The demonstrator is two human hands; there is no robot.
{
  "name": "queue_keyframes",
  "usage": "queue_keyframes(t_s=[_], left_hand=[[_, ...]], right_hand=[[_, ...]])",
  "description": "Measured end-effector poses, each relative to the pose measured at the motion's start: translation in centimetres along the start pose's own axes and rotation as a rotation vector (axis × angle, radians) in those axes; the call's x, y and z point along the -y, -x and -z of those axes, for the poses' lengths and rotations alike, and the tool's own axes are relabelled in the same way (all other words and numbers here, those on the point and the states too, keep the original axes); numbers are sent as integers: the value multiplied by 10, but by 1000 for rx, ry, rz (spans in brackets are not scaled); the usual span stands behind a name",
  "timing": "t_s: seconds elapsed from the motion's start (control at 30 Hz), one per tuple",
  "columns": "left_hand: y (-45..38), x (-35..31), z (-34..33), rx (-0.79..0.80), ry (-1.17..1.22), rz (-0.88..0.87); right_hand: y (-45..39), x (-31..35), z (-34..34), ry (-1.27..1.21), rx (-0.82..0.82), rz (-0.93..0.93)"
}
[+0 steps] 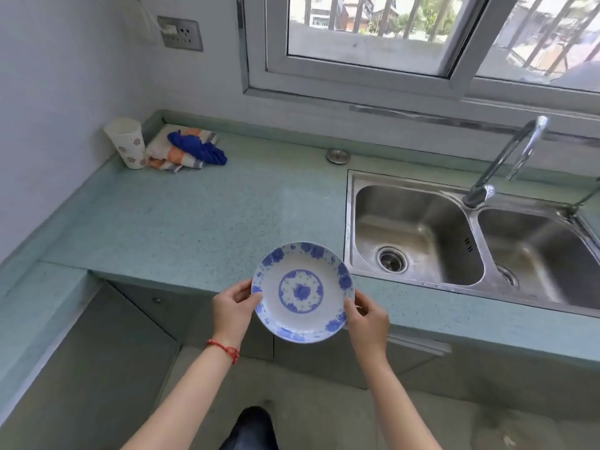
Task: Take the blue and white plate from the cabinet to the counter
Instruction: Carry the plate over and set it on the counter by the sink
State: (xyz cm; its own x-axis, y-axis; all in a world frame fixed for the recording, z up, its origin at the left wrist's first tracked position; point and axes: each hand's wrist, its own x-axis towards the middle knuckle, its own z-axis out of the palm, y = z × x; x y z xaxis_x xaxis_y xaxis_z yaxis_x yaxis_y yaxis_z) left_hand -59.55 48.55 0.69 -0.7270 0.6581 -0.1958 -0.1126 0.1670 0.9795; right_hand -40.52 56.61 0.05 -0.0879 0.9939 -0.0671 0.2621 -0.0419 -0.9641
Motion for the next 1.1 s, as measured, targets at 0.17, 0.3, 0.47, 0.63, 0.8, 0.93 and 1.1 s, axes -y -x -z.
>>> queue_keyframes(t_s=[0.17,0.3,0.47,0.63,0.8,0.93,1.1], left_hand=[[-59,-7,-10,26,-38,36],[-91,-6,-20,31,-61,54],[-123,-6,-32,14,-83,71],[-153,-2,-46,-22,-142,75],[-172,5,-60,-47,-228,87],[-181,9,-67,-69,-270,93],[-189,13,-66,-90,-341,93]], right_hand=[[-44,7,-29,27,-15,-30],[-73,10,-42,36,0,-24],[-109,8,-58,51,19,-51],[-146,0,-72,104,50,-77],[-173,-7,-79,140,75,-100],[-186,-14,-85,165,87,-129],[-193,-16,-92,246,137,-120]])
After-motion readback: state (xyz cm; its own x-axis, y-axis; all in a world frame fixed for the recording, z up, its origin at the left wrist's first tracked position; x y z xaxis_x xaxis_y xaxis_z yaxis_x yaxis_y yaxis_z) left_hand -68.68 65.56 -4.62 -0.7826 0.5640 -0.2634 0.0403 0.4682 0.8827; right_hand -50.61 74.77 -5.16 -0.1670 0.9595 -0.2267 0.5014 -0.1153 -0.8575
